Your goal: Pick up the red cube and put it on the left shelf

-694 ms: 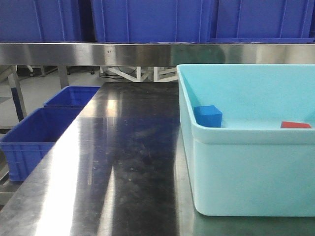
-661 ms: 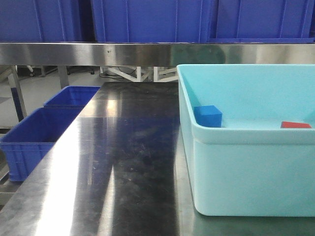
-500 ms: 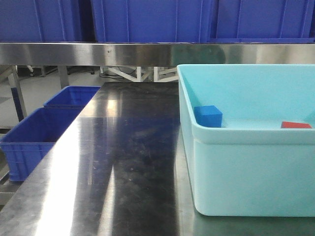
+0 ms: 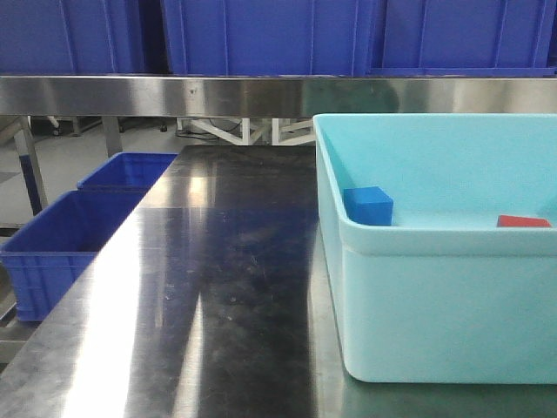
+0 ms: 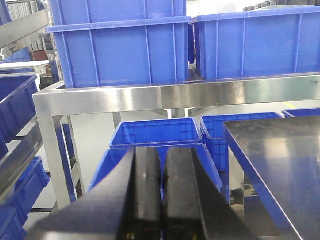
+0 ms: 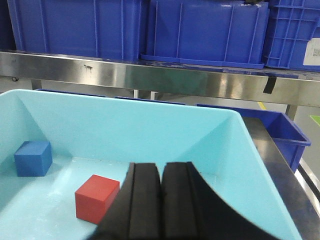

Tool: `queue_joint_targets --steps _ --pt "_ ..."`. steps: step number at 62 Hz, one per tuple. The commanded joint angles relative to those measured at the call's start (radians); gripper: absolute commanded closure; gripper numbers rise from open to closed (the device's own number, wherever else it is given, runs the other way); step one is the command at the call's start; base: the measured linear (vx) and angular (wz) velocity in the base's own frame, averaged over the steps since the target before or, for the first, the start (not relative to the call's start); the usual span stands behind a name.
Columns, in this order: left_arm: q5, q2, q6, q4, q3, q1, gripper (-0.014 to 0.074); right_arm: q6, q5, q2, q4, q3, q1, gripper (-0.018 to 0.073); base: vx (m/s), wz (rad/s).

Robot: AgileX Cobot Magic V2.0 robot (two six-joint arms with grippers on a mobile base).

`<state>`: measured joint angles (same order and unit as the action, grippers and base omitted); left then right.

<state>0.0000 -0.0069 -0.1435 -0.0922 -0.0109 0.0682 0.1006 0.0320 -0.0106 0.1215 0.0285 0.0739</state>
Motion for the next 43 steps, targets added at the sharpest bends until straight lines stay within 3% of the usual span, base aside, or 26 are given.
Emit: queue_joint_targets --steps 1,43 --pt "-0.083 0.008 -0.001 -0.006 -0.022 0.004 0.0491 -0.006 -0.094 -0.011 0.002 -0.024 -0.005 0.0508 0.00 0.00" --pt "-0.083 0.008 -0.001 -0.006 -0.022 0.004 0.0491 0.001 -0.121 -0.007 0.002 -0.028 -0.005 0.0508 0.00 0.00"
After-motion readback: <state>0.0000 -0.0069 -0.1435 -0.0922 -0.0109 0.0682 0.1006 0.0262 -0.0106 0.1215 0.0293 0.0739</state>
